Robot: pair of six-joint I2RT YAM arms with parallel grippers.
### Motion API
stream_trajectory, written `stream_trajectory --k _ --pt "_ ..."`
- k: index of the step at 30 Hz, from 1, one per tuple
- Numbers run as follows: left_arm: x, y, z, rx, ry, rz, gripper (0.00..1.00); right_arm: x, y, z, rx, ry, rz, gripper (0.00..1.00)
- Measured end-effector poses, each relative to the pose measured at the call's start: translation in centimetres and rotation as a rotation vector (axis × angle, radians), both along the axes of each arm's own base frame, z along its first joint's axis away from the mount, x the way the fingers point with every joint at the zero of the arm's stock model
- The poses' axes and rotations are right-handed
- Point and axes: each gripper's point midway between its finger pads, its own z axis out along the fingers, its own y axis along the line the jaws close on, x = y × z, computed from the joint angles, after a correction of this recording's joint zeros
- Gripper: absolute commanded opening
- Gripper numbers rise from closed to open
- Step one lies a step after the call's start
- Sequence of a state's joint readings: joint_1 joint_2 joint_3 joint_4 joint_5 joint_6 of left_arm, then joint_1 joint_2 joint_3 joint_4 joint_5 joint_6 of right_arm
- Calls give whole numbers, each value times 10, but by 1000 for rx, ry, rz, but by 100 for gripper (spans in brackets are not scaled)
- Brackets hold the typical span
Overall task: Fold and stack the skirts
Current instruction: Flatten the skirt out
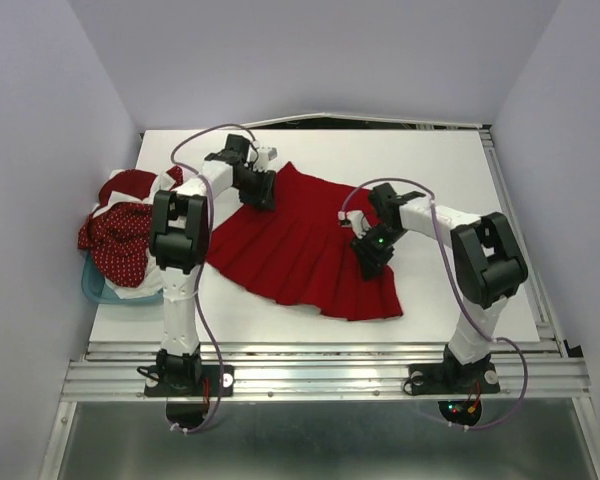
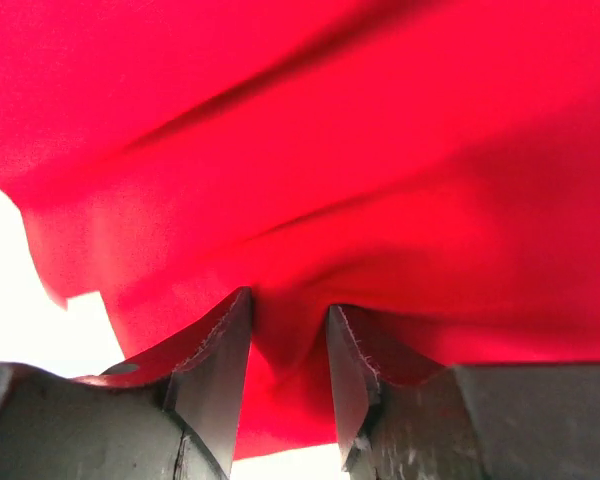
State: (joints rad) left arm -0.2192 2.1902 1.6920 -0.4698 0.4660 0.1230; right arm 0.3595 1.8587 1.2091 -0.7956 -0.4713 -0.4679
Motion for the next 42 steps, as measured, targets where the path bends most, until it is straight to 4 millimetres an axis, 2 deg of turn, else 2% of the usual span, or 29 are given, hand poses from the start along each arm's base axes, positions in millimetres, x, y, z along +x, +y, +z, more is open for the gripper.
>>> stream_trajectory --k 4,6,7,9,11,12,14,15,17,18,19,20,22,24,26,28,30,34,36,42 --pt "54 -16 3 5 -60 -26 56 -52 53 5 69 124 155 47" --pt "79 -30 6 12 -129 -79 60 -80 82 15 140 211 220 51" --pt "84 -37 5 19 -147 -105 61 -87 93 20 168 238 242 52" --pt "86 -53 8 35 -183 -162 63 -90 109 39 232 270 247 52" --pt "77 -67 8 42 -185 -210 65 -75 120 64 308 250 225 53" --pt "74 -75 11 39 -201 -229 65 -56 122 83 362 208 195 53" --pt "62 -81 13 39 -195 -251 66 -20 113 107 422 130 122 52" --pt "55 -82 21 34 -196 -257 66 0 105 118 443 77 80 52" --pt "48 -74 40 23 -218 -246 67 38 81 125 435 -17 -2 51" --pt "46 -67 55 13 -236 -232 66 56 68 123 410 -64 -42 51" --pt "46 -60 67 8 -253 -218 67 64 61 120 393 -85 -60 50" --pt "47 -46 94 -1 -295 -190 66 75 53 112 359 -111 -84 50" --pt "47 -29 126 -9 -361 -160 66 84 48 94 305 -118 -97 50" --pt "40 -9 149 -4 -408 -127 66 89 48 71 253 -105 -98 49" --pt "22 7 158 10 -423 -111 66 92 48 41 193 -73 -99 47" --pt "0 14 149 25 -401 -117 66 92 45 23 151 -54 -103 46" --pt "-16 15 131 38 -361 -132 66 92 40 8 107 -50 -106 45" --pt "-49 21 75 74 -222 -159 65 78 26 4 67 -93 -78 45" --pt "-63 23 58 83 -167 -170 64 55 13 3 38 -82 -57 45" --pt "-62 14 39 84 -147 -201 61 -15 -14 4 -16 17 23 46"
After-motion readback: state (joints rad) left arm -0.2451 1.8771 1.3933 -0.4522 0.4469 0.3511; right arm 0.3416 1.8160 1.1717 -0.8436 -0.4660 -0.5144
